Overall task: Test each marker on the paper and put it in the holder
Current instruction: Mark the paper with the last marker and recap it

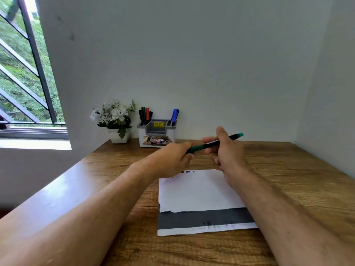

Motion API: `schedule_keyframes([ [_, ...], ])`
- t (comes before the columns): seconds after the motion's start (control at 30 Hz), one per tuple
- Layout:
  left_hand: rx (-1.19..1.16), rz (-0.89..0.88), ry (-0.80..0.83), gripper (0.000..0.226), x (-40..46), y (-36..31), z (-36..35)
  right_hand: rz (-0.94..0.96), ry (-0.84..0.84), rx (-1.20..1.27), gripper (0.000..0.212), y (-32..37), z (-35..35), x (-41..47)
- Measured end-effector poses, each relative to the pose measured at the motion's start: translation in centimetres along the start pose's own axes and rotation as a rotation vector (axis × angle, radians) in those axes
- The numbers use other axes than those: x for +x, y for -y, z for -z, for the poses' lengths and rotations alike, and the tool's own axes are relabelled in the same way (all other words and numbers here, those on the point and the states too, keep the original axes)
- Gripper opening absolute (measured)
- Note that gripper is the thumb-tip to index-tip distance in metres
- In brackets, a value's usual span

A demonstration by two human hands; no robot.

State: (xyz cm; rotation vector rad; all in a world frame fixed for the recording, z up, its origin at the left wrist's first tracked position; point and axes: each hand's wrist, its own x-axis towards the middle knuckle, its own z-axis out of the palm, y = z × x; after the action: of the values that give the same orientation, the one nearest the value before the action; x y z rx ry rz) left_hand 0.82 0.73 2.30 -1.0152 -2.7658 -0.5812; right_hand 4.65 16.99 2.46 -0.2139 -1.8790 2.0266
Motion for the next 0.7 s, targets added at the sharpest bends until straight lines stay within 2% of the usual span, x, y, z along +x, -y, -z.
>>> schedule_keyframes([
  [0.07,-0.008,0.008,-0.003,0.006,0.2,0.3,0.0,0.011,0.025,0.034,0.050,0.0,0.4,0.1],
  [0.23,0.082,-0.095,-0.141,0.027,0.1,0.0,0.1,0.010,0.092,0.055,0.031,-0.3,0.3,0.0],
  [0.4,0.110,-0.104,-0.172,0.022,0.0,-0.6,0.0,0.003,0.130,0.044,0.036,-0.5,-0.1,0.1],
  [0.53,0.020,-0.090,-0.139,0.013,0.0,-0.9,-0.1,-0.006,0.157,0.050,0.028,-0.5,-0.1,0.0],
  [0.7,0.041,-0.138,-0.174,0.023,0.1,-0.6,0.0,-0.034,0.173,0.077,0.026,-0.5,-0.4,-0.1],
])
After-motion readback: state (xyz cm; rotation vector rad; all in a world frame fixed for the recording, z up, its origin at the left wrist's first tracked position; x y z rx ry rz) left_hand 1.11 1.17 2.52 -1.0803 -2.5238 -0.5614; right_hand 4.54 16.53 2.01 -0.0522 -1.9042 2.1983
